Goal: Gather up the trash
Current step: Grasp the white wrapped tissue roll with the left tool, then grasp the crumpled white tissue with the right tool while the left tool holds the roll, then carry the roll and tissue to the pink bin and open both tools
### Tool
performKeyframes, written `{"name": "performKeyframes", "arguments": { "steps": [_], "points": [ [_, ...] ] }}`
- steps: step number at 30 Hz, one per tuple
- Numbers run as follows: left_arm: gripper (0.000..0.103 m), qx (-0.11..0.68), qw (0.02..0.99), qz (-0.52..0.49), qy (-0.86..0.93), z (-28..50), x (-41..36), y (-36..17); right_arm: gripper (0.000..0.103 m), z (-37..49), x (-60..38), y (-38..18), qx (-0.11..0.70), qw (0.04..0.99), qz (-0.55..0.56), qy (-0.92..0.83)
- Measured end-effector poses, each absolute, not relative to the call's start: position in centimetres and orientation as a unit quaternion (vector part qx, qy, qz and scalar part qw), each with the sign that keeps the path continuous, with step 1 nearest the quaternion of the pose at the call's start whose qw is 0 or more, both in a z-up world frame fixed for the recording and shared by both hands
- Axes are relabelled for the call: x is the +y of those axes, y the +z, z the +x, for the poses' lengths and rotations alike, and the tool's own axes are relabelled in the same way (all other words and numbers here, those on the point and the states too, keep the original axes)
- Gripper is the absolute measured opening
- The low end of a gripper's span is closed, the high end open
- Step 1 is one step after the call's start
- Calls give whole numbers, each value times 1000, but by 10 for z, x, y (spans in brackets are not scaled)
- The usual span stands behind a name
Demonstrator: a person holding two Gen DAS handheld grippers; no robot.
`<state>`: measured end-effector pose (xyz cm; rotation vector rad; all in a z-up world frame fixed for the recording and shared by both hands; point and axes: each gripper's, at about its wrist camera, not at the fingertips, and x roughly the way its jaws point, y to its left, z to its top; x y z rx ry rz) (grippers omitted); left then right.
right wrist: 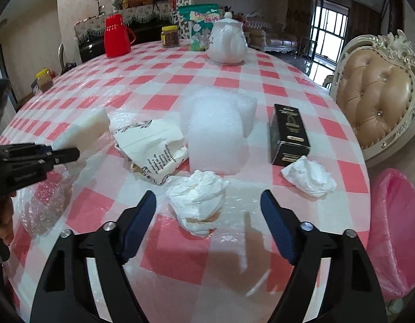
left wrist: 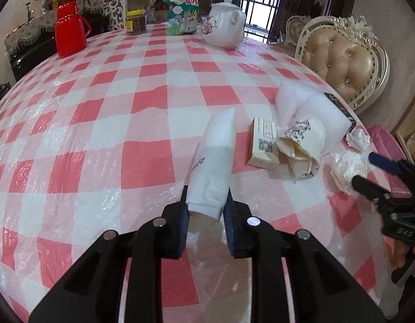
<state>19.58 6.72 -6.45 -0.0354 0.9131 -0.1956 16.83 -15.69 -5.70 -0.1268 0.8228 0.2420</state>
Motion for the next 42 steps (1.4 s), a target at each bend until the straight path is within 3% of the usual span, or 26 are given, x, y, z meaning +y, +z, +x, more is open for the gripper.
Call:
{"name": "performKeyframes", "arguments": {
  "steps": [4, 8, 24, 42],
  "points": [
    [21, 428, 898, -23, -98, 193, 67, -58, 45, 172, -149, -63, 412, 899, -70, 126],
    [21, 411, 905, -30, -105, 189, 66, -50, 34, 172, -147, -63, 415, 897, -71, 136],
    [20, 362, 921, -15, -142, 172, 13, -8, 32, 140, -229, -13, 351, 931, -18, 97],
    [20, 343, 898, 16, -274, 169, -179, 30, 32, 109, -407, 13, 302, 952, 43, -31]
  ]
}}
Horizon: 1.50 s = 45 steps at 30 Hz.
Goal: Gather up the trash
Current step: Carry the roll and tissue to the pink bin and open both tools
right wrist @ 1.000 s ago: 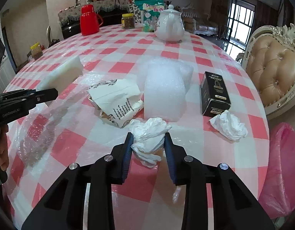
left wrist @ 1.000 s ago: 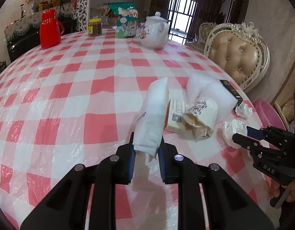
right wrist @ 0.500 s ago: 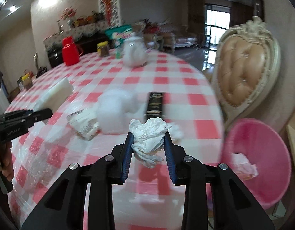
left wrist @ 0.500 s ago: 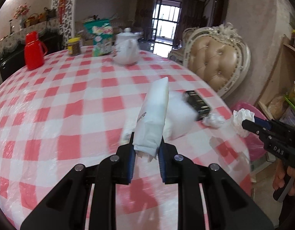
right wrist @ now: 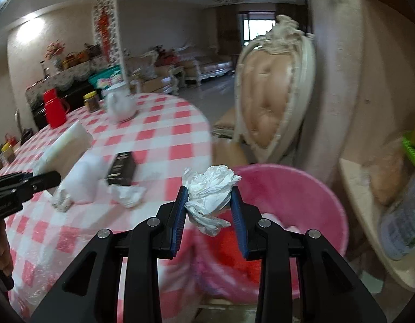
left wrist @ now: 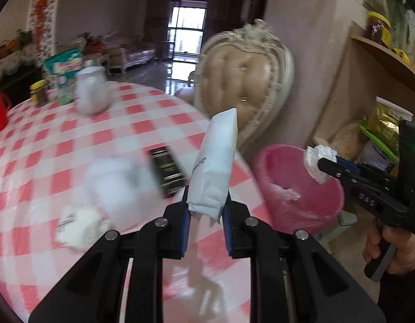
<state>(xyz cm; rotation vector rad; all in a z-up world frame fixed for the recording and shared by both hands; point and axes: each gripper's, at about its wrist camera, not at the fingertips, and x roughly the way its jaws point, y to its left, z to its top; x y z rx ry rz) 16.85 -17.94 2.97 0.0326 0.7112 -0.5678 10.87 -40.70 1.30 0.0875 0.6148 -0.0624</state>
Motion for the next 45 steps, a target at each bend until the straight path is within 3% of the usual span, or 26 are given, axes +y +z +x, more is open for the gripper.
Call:
{"name": "performKeyframes", "arguments": {
  "steps": [11, 24, 29, 31, 35, 37, 45],
  "points": [
    [20, 358, 872, 22, -334, 182, -292, 27, 32, 110, -468, 5, 295, 951, 51, -76],
    [21, 389, 850, 14, -355, 206, -351, 4, 32, 118, -499, -4, 299, 948, 57, -97],
    [34, 401, 841, 4, -363, 214, -360, -4, 34, 122, -502, -5, 300, 947, 54, -103],
    [39, 403, 840, 4, -362, 216, -361, -7, 37, 123, -503, -6, 303, 946, 54, -104],
    [39, 403, 841, 5, -361, 216, -359, -9, 44, 125, -505, -9, 305, 944, 56, -109],
    [39, 403, 841, 4, -360, 217, -356, -10, 55, 125, -505, -11, 304, 945, 55, -112],
    [41, 401, 845, -1, -355, 215, -345, -10, 57, 123, -505, -11, 302, 944, 58, -115]
  ]
}}
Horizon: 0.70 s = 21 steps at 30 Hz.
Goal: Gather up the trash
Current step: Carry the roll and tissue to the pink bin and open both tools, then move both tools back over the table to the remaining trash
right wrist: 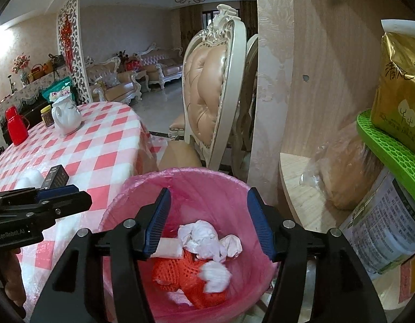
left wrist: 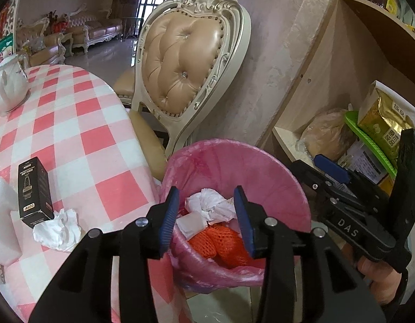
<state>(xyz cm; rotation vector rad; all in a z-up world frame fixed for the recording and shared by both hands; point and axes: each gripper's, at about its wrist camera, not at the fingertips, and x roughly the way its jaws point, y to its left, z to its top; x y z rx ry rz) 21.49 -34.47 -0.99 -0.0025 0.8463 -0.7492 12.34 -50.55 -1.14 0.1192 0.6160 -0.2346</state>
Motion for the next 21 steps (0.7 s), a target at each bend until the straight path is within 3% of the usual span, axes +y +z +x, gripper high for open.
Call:
{"name": "performKeyframes", "arguments": {
  "steps": [21],
  "points": [
    [53, 340, 890, 13, -304, 207, -269, 16, 79, 112, -461, -3, 288, 952, 59, -86]
  ]
}}
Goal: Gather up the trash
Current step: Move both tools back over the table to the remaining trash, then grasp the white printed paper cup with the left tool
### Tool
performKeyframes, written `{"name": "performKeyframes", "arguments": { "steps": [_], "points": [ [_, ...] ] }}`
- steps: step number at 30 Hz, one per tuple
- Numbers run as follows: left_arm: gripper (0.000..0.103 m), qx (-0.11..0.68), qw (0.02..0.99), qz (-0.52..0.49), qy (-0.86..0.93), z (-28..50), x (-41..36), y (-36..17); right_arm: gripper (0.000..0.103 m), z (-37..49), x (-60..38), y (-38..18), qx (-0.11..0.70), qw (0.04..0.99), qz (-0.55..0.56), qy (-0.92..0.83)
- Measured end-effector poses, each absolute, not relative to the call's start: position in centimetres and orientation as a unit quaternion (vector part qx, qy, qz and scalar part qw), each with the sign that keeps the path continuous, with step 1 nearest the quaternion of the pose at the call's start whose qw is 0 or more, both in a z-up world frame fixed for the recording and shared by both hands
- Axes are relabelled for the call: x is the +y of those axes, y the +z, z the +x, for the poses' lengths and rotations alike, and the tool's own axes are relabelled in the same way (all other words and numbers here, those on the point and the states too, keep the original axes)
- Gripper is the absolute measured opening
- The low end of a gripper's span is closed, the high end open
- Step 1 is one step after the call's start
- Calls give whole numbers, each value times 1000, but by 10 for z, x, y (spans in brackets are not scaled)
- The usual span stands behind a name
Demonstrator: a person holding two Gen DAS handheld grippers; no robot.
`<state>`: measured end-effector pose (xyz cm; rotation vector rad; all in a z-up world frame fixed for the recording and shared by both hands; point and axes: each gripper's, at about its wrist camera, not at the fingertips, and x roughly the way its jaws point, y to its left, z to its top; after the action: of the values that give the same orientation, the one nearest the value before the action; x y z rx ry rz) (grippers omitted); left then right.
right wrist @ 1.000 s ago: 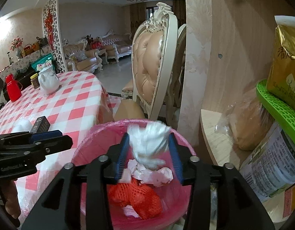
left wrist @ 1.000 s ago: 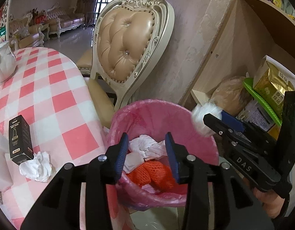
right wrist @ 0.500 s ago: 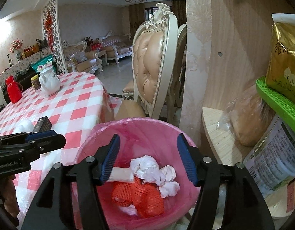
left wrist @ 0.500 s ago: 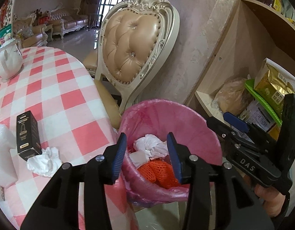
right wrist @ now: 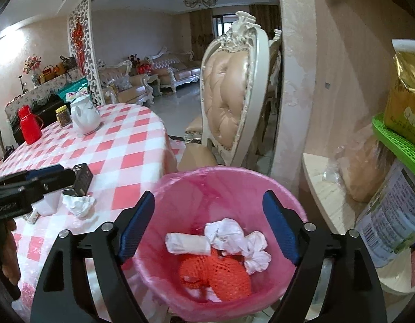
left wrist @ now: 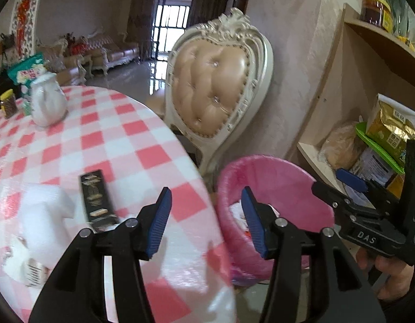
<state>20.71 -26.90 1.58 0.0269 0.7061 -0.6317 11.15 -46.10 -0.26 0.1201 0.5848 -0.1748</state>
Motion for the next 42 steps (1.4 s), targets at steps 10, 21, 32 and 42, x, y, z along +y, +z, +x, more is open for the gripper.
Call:
{"name": "performKeyframes", "arguments": {
  "steps": [10, 21, 32, 42],
  "points": [
    [59, 312, 913, 19, -261, 214, -199, 32, 84, 114, -427, 7, 280, 956, 44, -70],
    [64, 318, 920, 1, -230, 232, -125, 35, 85, 124, -390, 13, 283, 958, 26, -42],
    [64, 334, 922, -37, -192, 247, -58, 26, 85, 144, -349, 6, 298, 954, 13, -15],
    [64, 380, 902, -43, -198, 255, -29, -2, 85, 168, -309, -10, 323, 946, -2, 10]
  ]
}}
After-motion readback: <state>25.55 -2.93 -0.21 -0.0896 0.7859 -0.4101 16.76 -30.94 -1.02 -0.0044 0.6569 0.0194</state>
